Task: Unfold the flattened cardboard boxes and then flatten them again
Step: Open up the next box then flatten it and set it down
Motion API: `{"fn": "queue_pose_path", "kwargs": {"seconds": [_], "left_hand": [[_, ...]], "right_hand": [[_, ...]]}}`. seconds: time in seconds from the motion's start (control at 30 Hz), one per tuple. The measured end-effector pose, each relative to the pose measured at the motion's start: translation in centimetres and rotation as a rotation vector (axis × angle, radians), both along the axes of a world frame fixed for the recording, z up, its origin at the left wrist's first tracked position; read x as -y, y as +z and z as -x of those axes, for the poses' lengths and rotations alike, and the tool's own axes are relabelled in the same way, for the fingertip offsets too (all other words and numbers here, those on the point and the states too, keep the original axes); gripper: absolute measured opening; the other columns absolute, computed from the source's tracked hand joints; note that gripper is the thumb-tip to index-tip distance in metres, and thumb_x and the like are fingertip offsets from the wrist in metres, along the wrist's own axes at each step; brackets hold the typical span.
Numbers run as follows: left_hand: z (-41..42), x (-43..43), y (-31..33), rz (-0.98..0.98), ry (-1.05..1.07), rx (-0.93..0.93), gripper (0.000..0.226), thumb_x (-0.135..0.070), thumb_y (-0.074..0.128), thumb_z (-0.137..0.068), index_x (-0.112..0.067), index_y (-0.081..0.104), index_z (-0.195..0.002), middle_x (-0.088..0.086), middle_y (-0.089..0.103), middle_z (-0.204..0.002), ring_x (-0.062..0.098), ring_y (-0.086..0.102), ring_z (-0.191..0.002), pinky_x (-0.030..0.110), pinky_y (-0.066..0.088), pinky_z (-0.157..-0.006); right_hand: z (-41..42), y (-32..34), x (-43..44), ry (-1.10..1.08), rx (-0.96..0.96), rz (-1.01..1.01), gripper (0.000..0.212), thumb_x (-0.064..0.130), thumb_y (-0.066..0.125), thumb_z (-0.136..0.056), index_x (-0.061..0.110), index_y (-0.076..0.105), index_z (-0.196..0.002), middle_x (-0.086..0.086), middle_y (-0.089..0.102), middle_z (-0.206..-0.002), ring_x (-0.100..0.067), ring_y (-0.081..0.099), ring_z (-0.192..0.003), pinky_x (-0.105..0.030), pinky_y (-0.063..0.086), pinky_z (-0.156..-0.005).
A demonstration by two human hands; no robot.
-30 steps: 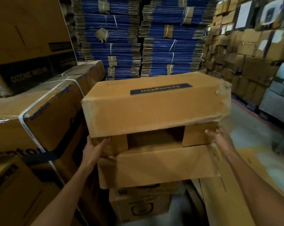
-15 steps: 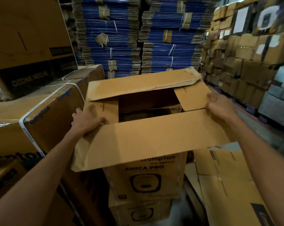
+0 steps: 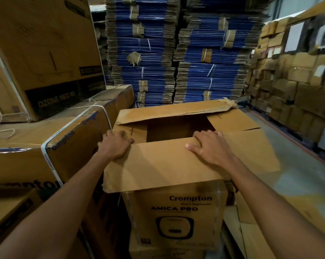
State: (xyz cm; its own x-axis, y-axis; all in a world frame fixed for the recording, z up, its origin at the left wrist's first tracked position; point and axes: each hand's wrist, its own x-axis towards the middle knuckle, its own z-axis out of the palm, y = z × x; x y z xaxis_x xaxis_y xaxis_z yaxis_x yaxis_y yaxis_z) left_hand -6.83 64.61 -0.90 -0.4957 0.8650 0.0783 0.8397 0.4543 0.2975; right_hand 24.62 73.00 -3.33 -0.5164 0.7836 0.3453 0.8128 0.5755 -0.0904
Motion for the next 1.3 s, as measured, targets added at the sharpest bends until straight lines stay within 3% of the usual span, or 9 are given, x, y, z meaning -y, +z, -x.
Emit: {"fn": "queue_pose_path", "kwargs": {"seconds": [0.17,0.27,0.43,0.53,0.6,0.73,0.9,1.07,1.3], "left_hand": [[0.2,-2.2,0.8,0.025,-0.074,-0.13,0.052,-0.056,0.051,-0.099,-0.024,0.057,-0.139,0.012,0.042,-0.149,0.034,0.037,-0.139,0.059,0.03,-0.113],[0.4,-3.9,1.4,0.104,-0.143,-0.104,0.051,-0.057,0.051,-0.099,-0.024,0.056,-0.137,0.007,0.056,-0.139,0.028,0.049,-0.128,0.053,0.035,-0.111],[1.1,-6.5,0.9,-0.041,-0.222,-0.078,0.078,-0.05,0.059,-0.098,-0.014,0.026,-0.159,0.012,0.028,-0.164,0.033,0.037,-0.145,0.049,0.032,-0.119],[2.5,-8.3,1.3,-0.274,-0.277,-0.118,0.079,-0.045,0.061,-0.098,-0.012,0.024,-0.159,0.012,0.023,-0.165,0.032,0.03,-0.149,0.05,0.028,-0.122],[3.8,-10.1,2.2,-0.309,-0.277,-0.13,0.081,-0.048,0.059,-0.098,-0.013,0.02,-0.161,0.012,0.022,-0.165,0.031,0.024,-0.152,0.053,0.022,-0.124],[7.0,-14.0,3.8,-0.242,-0.279,-0.14,0.083,-0.054,0.054,-0.098,-0.017,0.015,-0.161,0.012,0.021,-0.165,0.03,0.017,-0.154,0.056,0.013,-0.125],[9.5,-17.5,4.1,-0.166,-0.333,-0.121,0.079,-0.059,0.05,-0.099,-0.018,0.019,-0.159,0.012,0.022,-0.165,0.032,0.019,-0.153,0.061,0.011,-0.122],[9.9,-19.0,2.4,0.018,-0.296,-0.173,0.078,-0.071,0.044,-0.095,-0.016,0.039,-0.15,0.014,0.046,-0.152,0.035,0.043,-0.138,0.06,0.031,-0.114],[10.1,-18.2,1.6,0.106,-0.314,-0.078,0.094,-0.062,0.056,-0.094,-0.017,0.008,-0.162,0.009,0.003,-0.171,0.032,0.001,-0.156,0.06,0.014,-0.123]], "right_hand": [[0.7,-1.1,-0.9,-0.047,-0.025,-0.111,0.062,0.072,0.038,-0.093,0.022,0.059,-0.123,0.002,0.065,-0.117,-0.017,0.056,-0.11,-0.043,0.034,-0.105],[1.2,-1.7,-1.7,-0.066,-0.065,-0.156,0.06,0.071,0.043,-0.092,0.021,0.062,-0.119,0.001,0.067,-0.112,-0.019,0.058,-0.106,-0.043,0.036,-0.102],[1.4,-3.5,-2.7,-0.052,-0.161,-0.317,0.051,0.067,0.046,-0.093,0.02,0.062,-0.098,0.001,0.062,-0.088,-0.018,0.052,-0.083,-0.039,0.037,-0.083],[1.6,-4.0,-2.9,-0.051,-0.181,-0.381,0.053,0.067,0.038,-0.092,0.018,0.059,-0.09,0.001,0.058,-0.081,-0.021,0.05,-0.077,-0.038,0.034,-0.076],[1.6,-4.4,-2.8,-0.038,-0.213,-0.42,0.051,0.064,0.041,-0.092,0.016,0.059,-0.088,-0.001,0.056,-0.08,-0.023,0.049,-0.075,-0.038,0.031,-0.074],[1.2,-5.3,-1.8,-0.047,-0.296,-0.47,0.046,0.059,0.047,-0.092,0.015,0.057,-0.085,-0.002,0.053,-0.079,-0.024,0.048,-0.074,-0.042,0.036,-0.073],[1.0,-5.9,-1.1,-0.064,-0.29,-0.54,0.054,0.06,0.043,-0.094,0.009,0.06,-0.082,-0.005,0.052,-0.076,-0.026,0.047,-0.072,-0.039,0.03,-0.072],[1.3,-5.6,-1.5,-0.051,-0.267,-0.558,0.049,0.054,0.049,-0.091,0.008,0.062,-0.083,-0.004,0.052,-0.076,-0.027,0.048,-0.071,-0.037,0.028,-0.072],[2.4,-4.4,-3.9,-0.05,-0.261,-0.444,0.054,0.06,0.038,-0.096,0.012,0.06,-0.087,-0.001,0.052,-0.077,-0.024,0.048,-0.073,-0.041,0.033,-0.073]]}}
